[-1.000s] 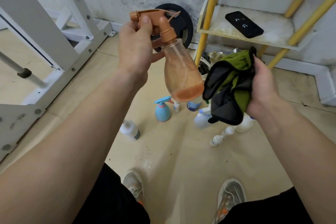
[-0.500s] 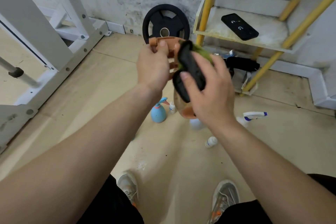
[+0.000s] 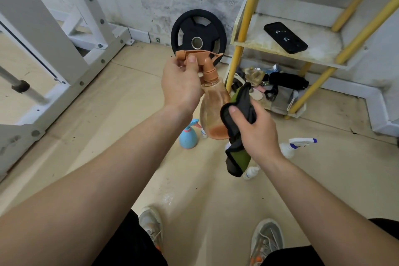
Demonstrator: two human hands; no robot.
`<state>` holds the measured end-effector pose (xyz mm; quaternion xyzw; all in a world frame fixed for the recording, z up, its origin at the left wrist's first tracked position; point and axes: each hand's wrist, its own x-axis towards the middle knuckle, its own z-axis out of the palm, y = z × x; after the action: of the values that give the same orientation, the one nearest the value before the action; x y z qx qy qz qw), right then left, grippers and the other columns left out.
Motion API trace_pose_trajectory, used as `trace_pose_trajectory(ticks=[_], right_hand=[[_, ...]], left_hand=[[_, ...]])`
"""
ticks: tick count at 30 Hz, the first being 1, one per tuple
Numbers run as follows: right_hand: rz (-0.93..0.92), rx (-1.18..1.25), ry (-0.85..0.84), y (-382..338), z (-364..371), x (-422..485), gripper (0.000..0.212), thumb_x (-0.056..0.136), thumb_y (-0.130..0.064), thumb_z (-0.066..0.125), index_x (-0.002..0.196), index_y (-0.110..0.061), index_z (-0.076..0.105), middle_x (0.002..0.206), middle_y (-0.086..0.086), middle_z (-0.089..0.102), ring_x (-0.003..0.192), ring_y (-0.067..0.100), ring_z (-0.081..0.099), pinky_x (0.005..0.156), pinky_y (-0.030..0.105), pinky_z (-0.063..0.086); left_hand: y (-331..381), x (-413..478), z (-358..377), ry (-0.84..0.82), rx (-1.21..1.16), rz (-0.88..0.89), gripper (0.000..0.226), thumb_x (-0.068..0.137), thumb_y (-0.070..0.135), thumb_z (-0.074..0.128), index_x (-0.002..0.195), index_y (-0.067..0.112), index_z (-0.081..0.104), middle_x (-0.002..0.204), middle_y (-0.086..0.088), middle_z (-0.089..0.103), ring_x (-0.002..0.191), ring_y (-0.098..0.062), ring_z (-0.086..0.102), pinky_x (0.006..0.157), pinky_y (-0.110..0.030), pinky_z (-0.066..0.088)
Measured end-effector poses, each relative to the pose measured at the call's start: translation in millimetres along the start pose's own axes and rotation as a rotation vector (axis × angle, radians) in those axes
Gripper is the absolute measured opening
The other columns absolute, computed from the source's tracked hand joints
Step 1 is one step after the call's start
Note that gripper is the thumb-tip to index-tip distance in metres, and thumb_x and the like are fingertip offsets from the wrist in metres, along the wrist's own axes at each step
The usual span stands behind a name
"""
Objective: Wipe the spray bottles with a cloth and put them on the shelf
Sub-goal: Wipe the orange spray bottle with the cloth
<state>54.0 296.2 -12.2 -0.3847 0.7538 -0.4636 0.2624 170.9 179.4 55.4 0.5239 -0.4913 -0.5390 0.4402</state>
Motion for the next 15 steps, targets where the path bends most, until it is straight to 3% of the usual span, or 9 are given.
trace_pose_trajectory(ticks=[1,3,5,8,12,15], right_hand=[[0.001,0.018,0.022,-3.4,0.0,1.9,0.02,0.095,-0.049,0.061,0.11,-0.036,0.066,0.101,-0.012,0.07,0.102,0.012,0.065,0.081,0.032,0.051],[-0.078,-0.042,0.075,-12.4,0.5,5.2,0.024,0.095,-0.053,0.056,0.108,-0.035,0.065,0.099,-0.011,0.065,0.097,0.012,0.062,0.077,0.034,0.049],[-0.19,-0.119,0.107,-23.5,1.2,6.3,0.035,0.094,-0.054,0.055,0.122,-0.035,0.063,0.106,-0.008,0.059,0.099,0.01,0.057,0.079,0.032,0.047],[-0.284,-0.215,0.16,-33.7,3.5,3.1,0.053,0.093,-0.048,0.064,0.143,-0.031,0.055,0.124,-0.002,0.056,0.114,0.013,0.054,0.09,0.03,0.046],[-0.407,-0.461,0.201,-21.0,12.3,-12.3,0.071,0.085,-0.042,0.076,0.149,-0.025,0.048,0.129,0.006,0.052,0.118,0.027,0.054,0.089,0.037,0.05],[-0.248,-0.453,0.066,-7.1,14.3,-16.8,0.075,0.089,-0.047,0.072,0.154,-0.03,0.038,0.131,0.002,0.048,0.12,0.022,0.05,0.093,0.035,0.047]], left_hand=[[-1.9,-0.7,0.8,-0.007,0.006,-0.002,0.037,0.087,0.048,0.047,0.108,0.024,0.063,0.108,0.001,0.073,0.097,-0.025,0.073,0.079,-0.047,0.061],[-5.8,-4.5,3.4,-0.045,0.009,0.009,0.032,0.09,0.047,0.048,0.107,0.024,0.062,0.108,0.001,0.073,0.099,-0.025,0.072,0.079,-0.047,0.061],[-10.7,-8.2,5.5,-0.088,0.005,0.008,0.027,0.097,0.039,0.049,0.11,0.02,0.061,0.109,-0.002,0.073,0.1,-0.027,0.072,0.074,-0.045,0.062],[-15.2,-12.0,7.1,-0.113,-0.035,-0.008,0.025,0.099,0.033,0.05,0.111,0.015,0.063,0.108,-0.005,0.073,0.1,-0.028,0.072,0.08,-0.05,0.062],[-8.7,-6.5,3.9,-0.09,-0.046,0.008,0.023,0.102,0.029,0.049,0.111,0.012,0.061,0.106,-0.006,0.073,0.094,-0.028,0.074,0.079,-0.052,0.061],[-7.1,-0.6,0.4,-0.056,-0.013,-0.002,0.019,0.102,0.032,0.05,0.109,0.017,0.059,0.108,-0.004,0.072,0.09,-0.026,0.075,0.077,-0.054,0.061]])
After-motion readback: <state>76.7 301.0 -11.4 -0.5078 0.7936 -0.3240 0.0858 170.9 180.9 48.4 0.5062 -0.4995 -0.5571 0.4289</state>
